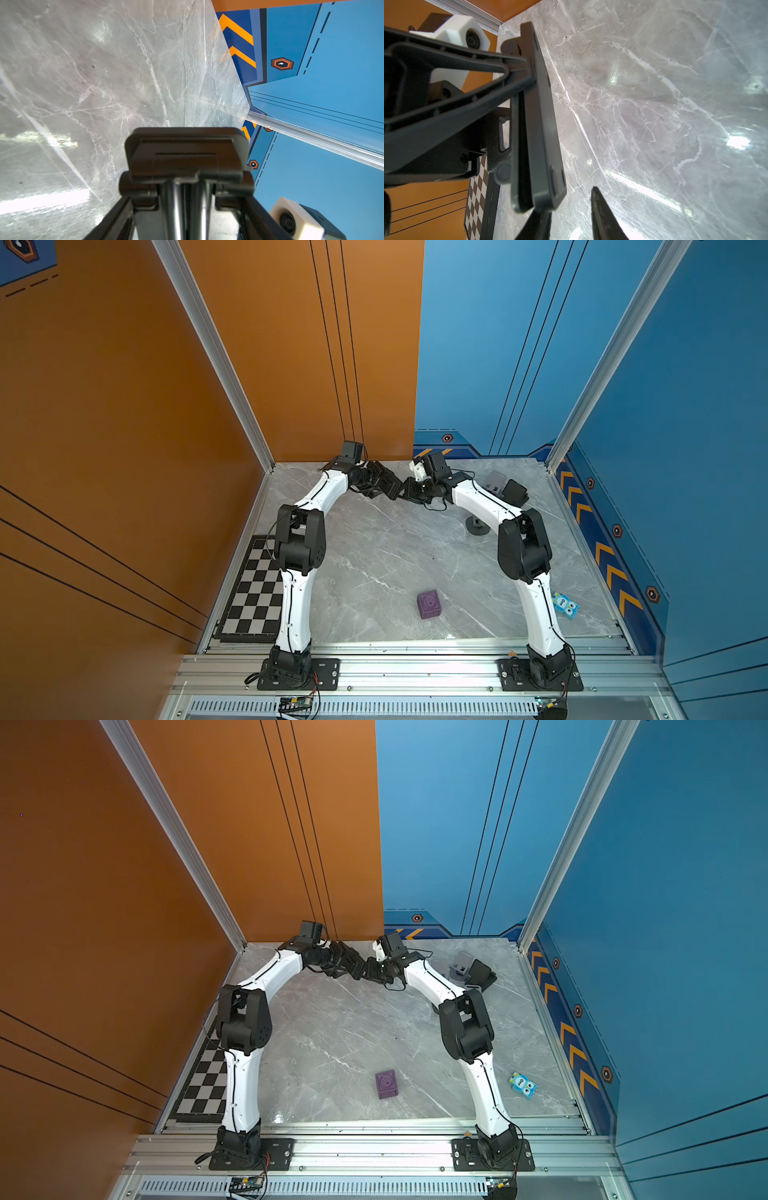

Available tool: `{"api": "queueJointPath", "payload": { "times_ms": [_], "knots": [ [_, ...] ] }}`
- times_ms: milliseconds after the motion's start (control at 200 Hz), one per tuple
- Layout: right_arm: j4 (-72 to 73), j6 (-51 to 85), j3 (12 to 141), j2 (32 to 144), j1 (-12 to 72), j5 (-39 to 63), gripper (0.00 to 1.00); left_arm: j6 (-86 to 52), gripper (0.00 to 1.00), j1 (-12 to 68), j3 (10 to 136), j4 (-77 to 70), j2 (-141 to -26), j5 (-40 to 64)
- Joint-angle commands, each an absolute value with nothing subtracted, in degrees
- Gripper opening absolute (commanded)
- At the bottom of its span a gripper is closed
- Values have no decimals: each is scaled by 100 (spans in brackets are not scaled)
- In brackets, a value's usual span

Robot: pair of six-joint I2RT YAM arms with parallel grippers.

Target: Open the phone stand

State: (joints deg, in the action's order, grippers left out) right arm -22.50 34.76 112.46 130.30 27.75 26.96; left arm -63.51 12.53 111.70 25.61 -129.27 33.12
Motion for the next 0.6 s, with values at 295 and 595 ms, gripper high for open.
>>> {"api": "queueJointPath", "payload": {
  "times_ms": [295, 595],
  "knots": [
    [-270, 3267, 11703, 12802, 2727, 1078, 24, -6081, 48, 1969, 10889, 3989, -12762, 5229],
    [98, 3496, 11452, 12765, 2855, 967, 13, -6161, 48, 1915, 11048, 3995, -12786, 5335]
  ]
}}
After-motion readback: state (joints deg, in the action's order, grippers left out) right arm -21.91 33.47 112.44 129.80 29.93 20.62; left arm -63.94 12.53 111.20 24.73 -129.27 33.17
